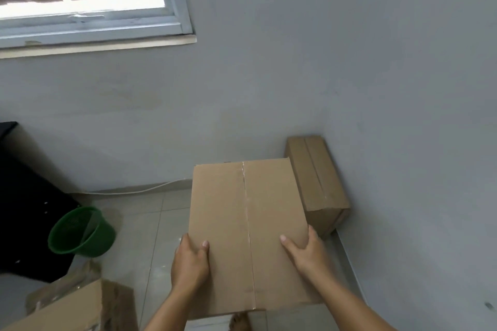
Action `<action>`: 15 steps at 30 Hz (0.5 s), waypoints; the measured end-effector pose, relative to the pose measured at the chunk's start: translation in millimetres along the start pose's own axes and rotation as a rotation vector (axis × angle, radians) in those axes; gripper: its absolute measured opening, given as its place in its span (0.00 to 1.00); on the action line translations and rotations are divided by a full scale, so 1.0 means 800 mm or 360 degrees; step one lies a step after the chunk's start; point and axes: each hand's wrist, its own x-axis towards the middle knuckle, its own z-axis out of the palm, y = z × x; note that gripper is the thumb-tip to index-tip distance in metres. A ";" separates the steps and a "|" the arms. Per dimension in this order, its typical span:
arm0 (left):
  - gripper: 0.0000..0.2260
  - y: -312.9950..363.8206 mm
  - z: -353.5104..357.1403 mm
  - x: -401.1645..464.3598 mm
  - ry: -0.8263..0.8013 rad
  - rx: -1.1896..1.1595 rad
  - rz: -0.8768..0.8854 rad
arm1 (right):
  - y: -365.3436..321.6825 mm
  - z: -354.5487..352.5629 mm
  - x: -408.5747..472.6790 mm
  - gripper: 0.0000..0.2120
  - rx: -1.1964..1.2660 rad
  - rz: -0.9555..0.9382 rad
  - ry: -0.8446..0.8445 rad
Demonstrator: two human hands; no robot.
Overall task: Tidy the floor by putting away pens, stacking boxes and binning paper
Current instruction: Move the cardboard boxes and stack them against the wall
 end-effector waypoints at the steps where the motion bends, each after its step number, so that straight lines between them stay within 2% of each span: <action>1: 0.20 0.009 0.004 0.022 -0.0011 -0.0004 0.0000 | -0.007 0.005 0.023 0.59 -0.0009 0.0021 0.0011; 7: 0.18 0.049 0.036 0.135 -0.0025 -0.0009 0.0050 | -0.057 0.019 0.113 0.53 -0.0065 0.0040 0.0069; 15: 0.15 0.017 0.151 0.264 -0.0006 -0.0022 0.0109 | -0.007 0.088 0.244 0.53 -0.0165 -0.0027 0.0059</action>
